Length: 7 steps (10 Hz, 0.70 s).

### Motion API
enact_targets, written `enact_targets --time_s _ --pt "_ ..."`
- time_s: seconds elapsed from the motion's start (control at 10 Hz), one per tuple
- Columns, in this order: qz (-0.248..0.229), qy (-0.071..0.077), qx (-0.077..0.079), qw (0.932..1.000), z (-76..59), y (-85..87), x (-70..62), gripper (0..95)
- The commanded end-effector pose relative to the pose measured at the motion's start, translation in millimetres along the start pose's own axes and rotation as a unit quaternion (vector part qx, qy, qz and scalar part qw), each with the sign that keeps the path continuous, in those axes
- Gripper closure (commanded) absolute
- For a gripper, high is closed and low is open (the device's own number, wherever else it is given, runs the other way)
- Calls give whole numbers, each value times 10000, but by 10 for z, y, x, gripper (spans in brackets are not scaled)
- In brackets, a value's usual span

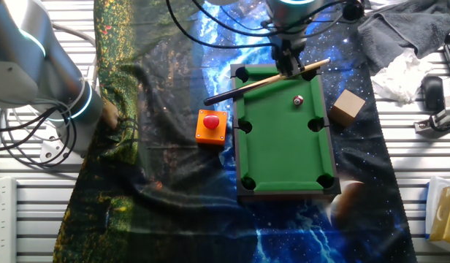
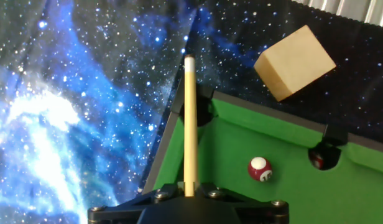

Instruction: Hit the pool ball

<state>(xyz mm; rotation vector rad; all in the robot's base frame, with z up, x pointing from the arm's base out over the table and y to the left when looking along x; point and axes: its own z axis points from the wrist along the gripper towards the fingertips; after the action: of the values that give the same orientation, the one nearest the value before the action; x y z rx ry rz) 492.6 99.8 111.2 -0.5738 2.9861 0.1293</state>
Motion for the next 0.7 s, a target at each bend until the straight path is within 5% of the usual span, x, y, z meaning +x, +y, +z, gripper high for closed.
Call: enact_targets --time_s 0.1,0.7 --pt "-65 -15 28 10000 53 -6 16 380" --pt "-259 -37 85 9996 224 4 124 380"
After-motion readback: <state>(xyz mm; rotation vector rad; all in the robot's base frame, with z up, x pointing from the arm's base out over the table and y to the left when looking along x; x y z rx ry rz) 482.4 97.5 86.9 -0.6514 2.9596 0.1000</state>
